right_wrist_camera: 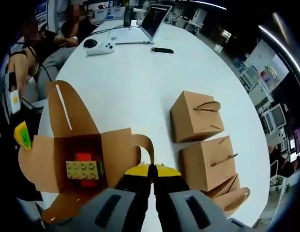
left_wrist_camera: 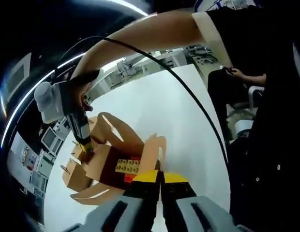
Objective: Pick up one paper box from the group, open the paper box, and remove the item inside
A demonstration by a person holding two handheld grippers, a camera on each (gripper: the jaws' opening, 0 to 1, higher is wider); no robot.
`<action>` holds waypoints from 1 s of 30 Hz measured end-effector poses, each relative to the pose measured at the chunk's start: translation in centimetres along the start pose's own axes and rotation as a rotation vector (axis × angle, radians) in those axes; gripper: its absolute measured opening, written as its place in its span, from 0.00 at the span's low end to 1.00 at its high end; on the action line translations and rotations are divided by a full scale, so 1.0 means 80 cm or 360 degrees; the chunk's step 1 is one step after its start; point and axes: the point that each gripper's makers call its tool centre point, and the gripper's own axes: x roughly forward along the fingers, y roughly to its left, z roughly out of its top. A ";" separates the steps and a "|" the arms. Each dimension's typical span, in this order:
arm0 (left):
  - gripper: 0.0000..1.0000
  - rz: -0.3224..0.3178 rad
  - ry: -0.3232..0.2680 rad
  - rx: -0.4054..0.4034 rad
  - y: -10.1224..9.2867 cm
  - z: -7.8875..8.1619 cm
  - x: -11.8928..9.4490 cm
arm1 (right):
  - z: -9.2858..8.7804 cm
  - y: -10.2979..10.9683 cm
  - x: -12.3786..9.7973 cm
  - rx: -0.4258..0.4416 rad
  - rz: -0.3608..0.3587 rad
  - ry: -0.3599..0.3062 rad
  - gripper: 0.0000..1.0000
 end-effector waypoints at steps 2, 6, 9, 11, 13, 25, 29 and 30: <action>0.09 0.0019 -0.0031 0.0008 0.004 0.004 -0.002 | 0.005 0.000 -0.006 -0.0020 -0.0030 -0.0024 0.05; 0.23 0.0035 -0.0070 -0.0031 0.007 0.007 0.007 | 0.015 -0.003 -0.022 -0.0061 -0.0103 -0.0079 0.12; 0.31 0.0021 -0.0103 -0.0068 0.012 0.006 0.004 | 0.024 0.001 -0.041 -0.0094 -0.0140 -0.0134 0.22; 0.31 0.0045 -0.0115 -0.0066 0.026 -0.005 -0.009 | 0.030 0.008 -0.053 -0.0098 -0.0140 -0.0187 0.28; 0.32 0.0060 -0.0140 -0.0083 0.031 -0.002 -0.016 | 0.036 0.016 -0.067 -0.0081 -0.0142 -0.0259 0.30; 0.34 0.0174 -0.0223 -0.0244 0.069 -0.011 -0.063 | 0.017 0.065 -0.138 0.0001 -0.0110 -0.0489 0.39; 0.34 0.0254 -0.0178 -0.0298 0.088 -0.030 -0.079 | -0.011 0.077 -0.152 0.0017 -0.0112 -0.0472 0.40; 0.34 0.0276 -0.0167 -0.0313 0.093 -0.034 -0.083 | -0.018 0.083 -0.154 0.0030 -0.0099 -0.0470 0.41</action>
